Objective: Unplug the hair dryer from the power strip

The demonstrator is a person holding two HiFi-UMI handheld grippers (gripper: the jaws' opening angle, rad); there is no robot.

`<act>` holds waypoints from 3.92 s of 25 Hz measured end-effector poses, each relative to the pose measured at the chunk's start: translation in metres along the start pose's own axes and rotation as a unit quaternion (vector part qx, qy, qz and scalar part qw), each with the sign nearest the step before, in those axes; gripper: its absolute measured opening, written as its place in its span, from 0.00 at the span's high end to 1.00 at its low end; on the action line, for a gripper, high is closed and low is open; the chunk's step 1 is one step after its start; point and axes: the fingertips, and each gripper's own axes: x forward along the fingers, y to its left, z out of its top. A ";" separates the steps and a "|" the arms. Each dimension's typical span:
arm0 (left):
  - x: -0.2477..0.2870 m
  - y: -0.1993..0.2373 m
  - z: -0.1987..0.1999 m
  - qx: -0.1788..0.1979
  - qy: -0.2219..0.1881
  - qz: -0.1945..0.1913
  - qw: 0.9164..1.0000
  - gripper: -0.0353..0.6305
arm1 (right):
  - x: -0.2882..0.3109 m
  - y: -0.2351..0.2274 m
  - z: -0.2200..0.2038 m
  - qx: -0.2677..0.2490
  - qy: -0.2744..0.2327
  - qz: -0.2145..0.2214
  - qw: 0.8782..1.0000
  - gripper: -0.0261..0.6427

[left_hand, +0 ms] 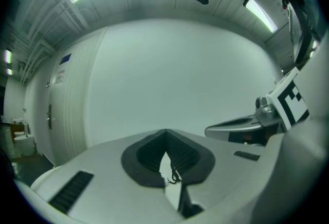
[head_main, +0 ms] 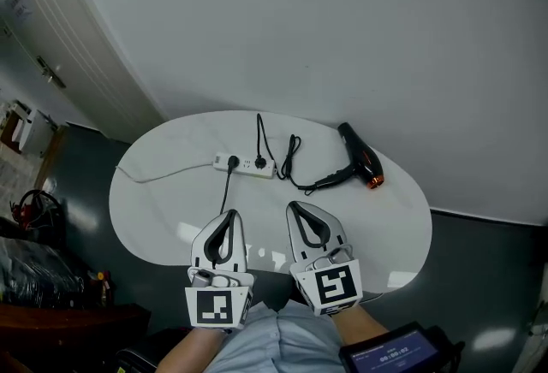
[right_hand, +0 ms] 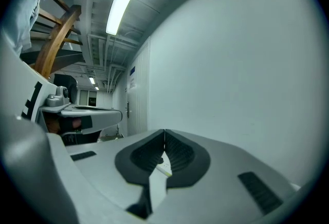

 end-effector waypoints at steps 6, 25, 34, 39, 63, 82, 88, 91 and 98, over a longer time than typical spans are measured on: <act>0.023 0.002 0.004 0.007 0.007 0.043 0.999 0.95 | 0.023 -0.020 0.000 0.003 0.001 0.040 0.999 0.96; 0.054 0.023 -0.016 -0.002 0.038 0.081 0.996 0.95 | 0.067 -0.037 -0.028 0.032 0.045 0.063 0.996 0.96; 0.089 0.055 -0.031 -0.002 0.043 0.043 0.998 0.95 | 0.108 -0.037 -0.035 0.027 0.038 0.045 0.998 0.96; 0.107 0.069 -0.037 -0.003 0.048 0.025 0.999 0.95 | 0.128 -0.033 -0.049 0.026 0.047 0.045 0.998 0.95; 0.166 0.097 -0.142 -0.074 0.183 -0.003 0.980 0.95 | 0.190 -0.031 -0.172 0.085 0.144 0.046 0.985 0.83; 0.176 0.117 -0.165 -0.082 0.209 0.004 0.974 0.95 | 0.209 -0.026 -0.200 0.093 0.173 0.042 0.980 0.83; 0.176 0.119 -0.162 -0.081 0.203 0.007 0.976 0.95 | 0.199 -0.019 -0.213 0.001 0.245 0.092 0.965 0.85; 0.175 0.119 -0.162 -0.082 0.205 0.007 0.975 0.95 | 0.199 -0.018 -0.212 -0.004 0.247 0.087 0.965 0.86; 0.175 0.118 -0.161 -0.084 0.204 0.009 0.975 0.95 | 0.199 -0.018 -0.212 -0.007 0.246 0.086 0.965 0.86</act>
